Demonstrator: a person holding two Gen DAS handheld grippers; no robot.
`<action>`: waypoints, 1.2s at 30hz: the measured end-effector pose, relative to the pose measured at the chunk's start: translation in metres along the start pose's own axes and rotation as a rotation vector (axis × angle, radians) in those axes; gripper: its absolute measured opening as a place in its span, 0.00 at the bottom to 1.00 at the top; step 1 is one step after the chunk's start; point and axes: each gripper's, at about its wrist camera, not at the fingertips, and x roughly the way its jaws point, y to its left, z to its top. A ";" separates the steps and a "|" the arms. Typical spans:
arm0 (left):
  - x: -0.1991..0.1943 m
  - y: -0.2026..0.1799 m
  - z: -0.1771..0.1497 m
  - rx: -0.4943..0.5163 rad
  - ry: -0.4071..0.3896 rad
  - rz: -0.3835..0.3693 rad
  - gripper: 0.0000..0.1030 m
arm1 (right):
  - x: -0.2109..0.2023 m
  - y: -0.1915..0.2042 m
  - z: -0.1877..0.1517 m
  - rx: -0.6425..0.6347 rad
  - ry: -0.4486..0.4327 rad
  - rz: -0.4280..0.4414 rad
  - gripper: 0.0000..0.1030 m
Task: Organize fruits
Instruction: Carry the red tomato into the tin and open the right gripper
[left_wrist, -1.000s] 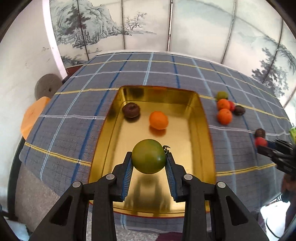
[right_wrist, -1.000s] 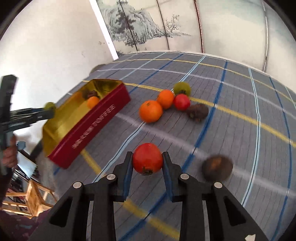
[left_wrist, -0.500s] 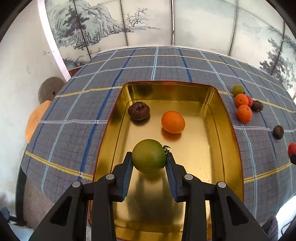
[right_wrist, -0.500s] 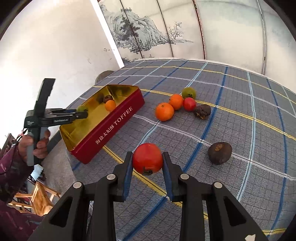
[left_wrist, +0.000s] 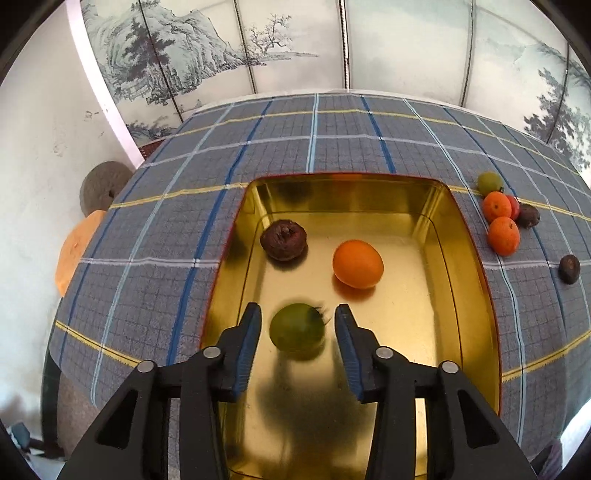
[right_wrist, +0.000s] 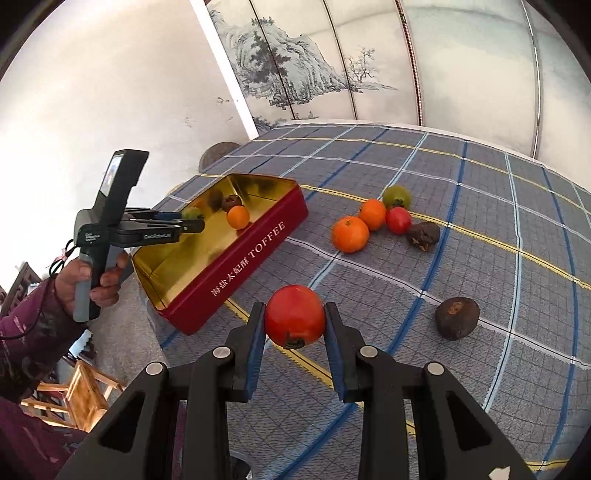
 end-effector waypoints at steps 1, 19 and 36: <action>-0.001 0.000 0.001 0.000 -0.006 0.000 0.49 | 0.000 0.001 0.000 -0.003 0.000 0.000 0.28; -0.043 0.015 -0.018 -0.106 -0.090 0.051 0.63 | 0.004 0.035 0.020 -0.053 -0.003 0.051 0.28; -0.092 0.033 -0.069 -0.261 -0.146 -0.051 0.63 | 0.094 0.099 0.069 -0.097 0.071 0.200 0.28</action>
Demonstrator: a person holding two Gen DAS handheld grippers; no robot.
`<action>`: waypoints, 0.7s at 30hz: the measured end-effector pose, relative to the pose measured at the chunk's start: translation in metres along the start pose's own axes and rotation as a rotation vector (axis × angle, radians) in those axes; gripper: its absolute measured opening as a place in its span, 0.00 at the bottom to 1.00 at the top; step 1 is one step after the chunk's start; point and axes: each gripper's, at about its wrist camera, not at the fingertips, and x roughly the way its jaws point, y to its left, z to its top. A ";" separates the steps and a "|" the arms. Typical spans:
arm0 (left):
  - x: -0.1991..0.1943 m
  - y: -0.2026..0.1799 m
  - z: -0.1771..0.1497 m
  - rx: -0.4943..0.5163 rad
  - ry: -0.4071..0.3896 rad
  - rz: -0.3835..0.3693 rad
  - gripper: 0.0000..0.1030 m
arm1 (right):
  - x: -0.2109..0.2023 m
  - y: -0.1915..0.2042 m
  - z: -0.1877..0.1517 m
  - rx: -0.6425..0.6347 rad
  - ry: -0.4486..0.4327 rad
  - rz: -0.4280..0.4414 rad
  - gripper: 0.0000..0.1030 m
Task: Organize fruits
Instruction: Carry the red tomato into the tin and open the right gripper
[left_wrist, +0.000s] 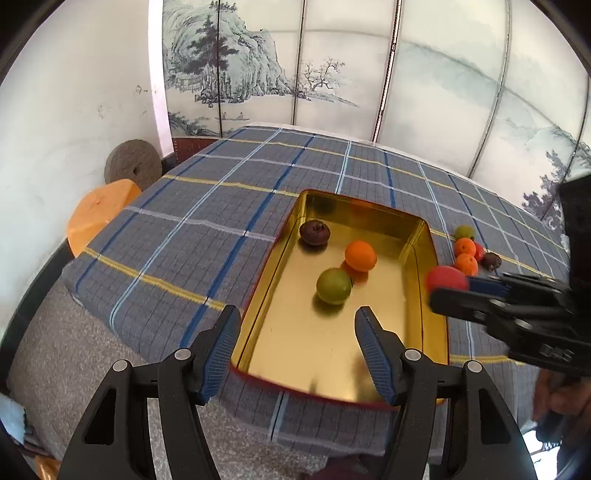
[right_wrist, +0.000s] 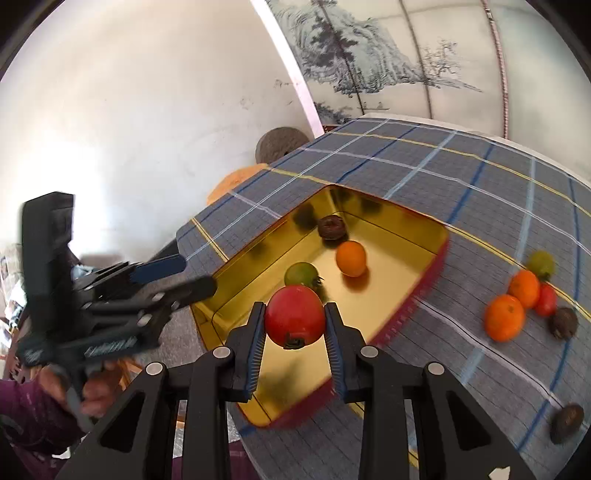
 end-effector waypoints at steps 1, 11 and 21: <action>-0.003 0.003 -0.002 -0.006 0.003 -0.009 0.63 | 0.006 0.002 0.002 -0.001 0.009 0.000 0.28; -0.028 0.006 -0.018 0.033 -0.067 0.100 0.91 | 0.040 0.005 0.004 0.019 0.069 -0.016 0.28; -0.037 0.004 -0.022 0.024 -0.073 0.101 0.95 | 0.052 0.003 0.003 0.045 0.086 -0.012 0.29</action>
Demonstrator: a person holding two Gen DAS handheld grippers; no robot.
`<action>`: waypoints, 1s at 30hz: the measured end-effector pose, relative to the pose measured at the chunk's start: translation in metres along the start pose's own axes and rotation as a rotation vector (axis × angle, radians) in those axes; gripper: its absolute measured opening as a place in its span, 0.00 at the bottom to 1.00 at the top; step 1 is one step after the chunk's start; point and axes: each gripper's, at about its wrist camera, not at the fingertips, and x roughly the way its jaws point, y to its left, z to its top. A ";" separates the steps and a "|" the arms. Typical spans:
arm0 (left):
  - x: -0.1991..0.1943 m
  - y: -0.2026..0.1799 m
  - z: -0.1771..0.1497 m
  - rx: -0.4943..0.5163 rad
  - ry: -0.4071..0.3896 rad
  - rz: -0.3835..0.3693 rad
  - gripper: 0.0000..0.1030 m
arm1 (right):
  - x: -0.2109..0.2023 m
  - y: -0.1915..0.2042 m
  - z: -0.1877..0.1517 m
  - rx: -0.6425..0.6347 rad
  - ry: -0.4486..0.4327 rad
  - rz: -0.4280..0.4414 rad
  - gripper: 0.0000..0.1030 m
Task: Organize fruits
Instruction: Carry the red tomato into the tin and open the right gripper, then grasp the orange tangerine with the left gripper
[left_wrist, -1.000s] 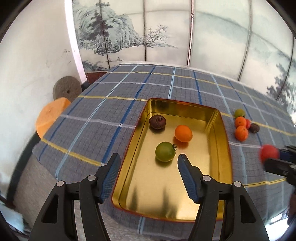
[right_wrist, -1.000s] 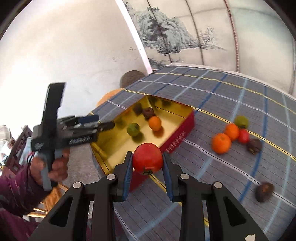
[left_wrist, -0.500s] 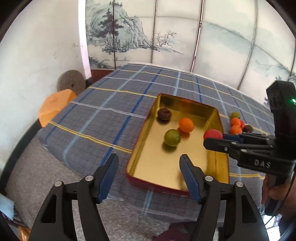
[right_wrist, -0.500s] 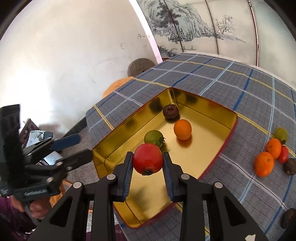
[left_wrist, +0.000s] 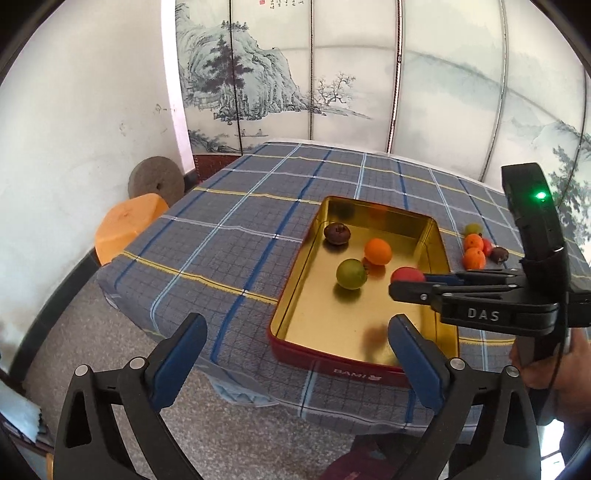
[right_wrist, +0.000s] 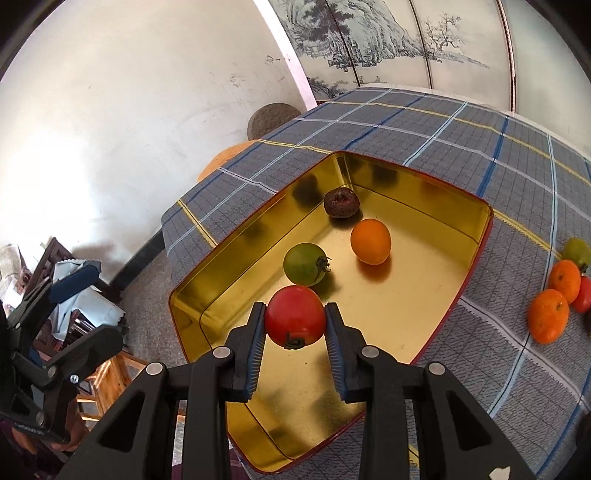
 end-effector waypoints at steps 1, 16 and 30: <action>-0.001 -0.002 0.000 0.005 -0.004 0.007 0.95 | 0.001 0.000 0.000 0.004 0.000 0.004 0.29; -0.003 -0.015 -0.005 0.058 0.000 0.025 0.96 | -0.010 0.024 0.010 -0.010 -0.100 0.106 0.40; -0.012 -0.044 -0.007 0.152 -0.018 -0.002 0.96 | -0.130 -0.024 -0.060 -0.022 -0.298 -0.215 0.68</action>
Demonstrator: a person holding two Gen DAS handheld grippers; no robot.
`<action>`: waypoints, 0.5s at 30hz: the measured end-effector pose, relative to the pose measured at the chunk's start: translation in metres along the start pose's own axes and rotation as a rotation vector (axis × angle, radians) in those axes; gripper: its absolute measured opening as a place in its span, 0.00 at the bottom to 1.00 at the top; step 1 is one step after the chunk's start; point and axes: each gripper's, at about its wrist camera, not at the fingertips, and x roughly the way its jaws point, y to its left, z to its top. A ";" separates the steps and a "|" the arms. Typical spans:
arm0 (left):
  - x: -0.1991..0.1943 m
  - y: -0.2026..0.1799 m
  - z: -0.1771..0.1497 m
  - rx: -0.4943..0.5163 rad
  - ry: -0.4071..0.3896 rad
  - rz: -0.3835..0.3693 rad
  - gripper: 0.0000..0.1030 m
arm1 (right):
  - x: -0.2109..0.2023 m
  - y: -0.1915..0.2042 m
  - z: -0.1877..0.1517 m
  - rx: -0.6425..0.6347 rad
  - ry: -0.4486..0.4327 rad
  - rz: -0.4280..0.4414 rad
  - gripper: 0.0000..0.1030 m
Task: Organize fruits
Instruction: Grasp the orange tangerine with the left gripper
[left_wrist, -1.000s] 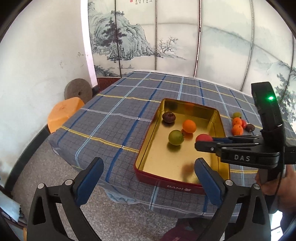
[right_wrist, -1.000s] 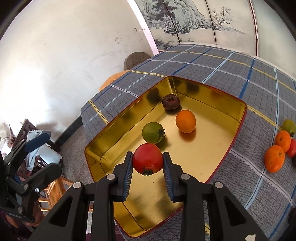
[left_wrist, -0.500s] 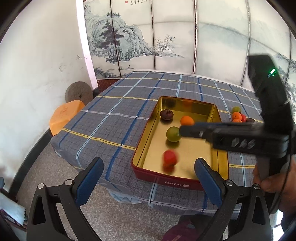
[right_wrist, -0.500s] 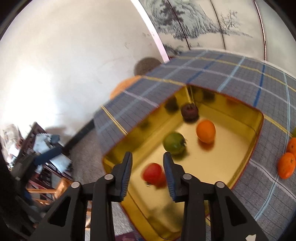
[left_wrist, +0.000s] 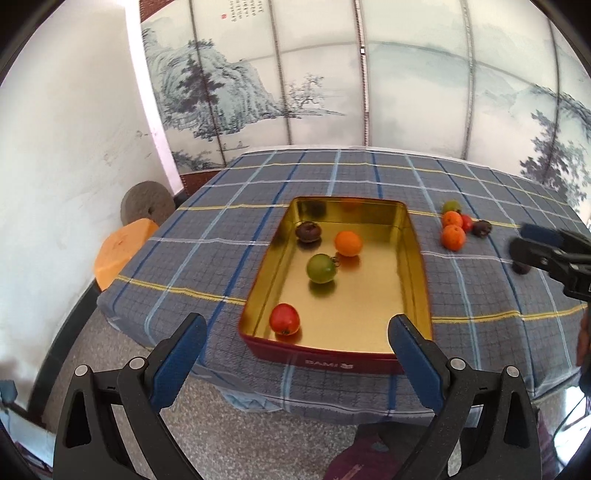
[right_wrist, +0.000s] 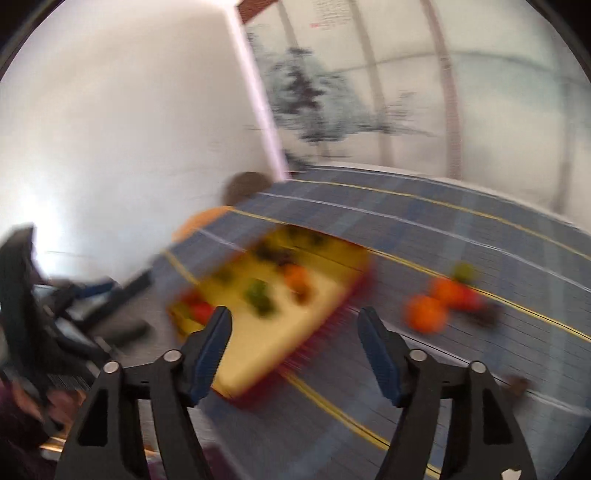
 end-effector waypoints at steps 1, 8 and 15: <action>-0.001 -0.003 0.001 0.008 -0.001 -0.004 0.96 | -0.008 -0.013 -0.008 0.014 0.002 -0.037 0.68; -0.003 -0.043 0.006 0.118 -0.007 -0.029 0.96 | -0.065 -0.145 -0.068 0.244 0.033 -0.333 0.69; 0.001 -0.090 0.016 0.230 0.008 -0.066 0.96 | -0.084 -0.225 -0.103 0.362 0.099 -0.483 0.72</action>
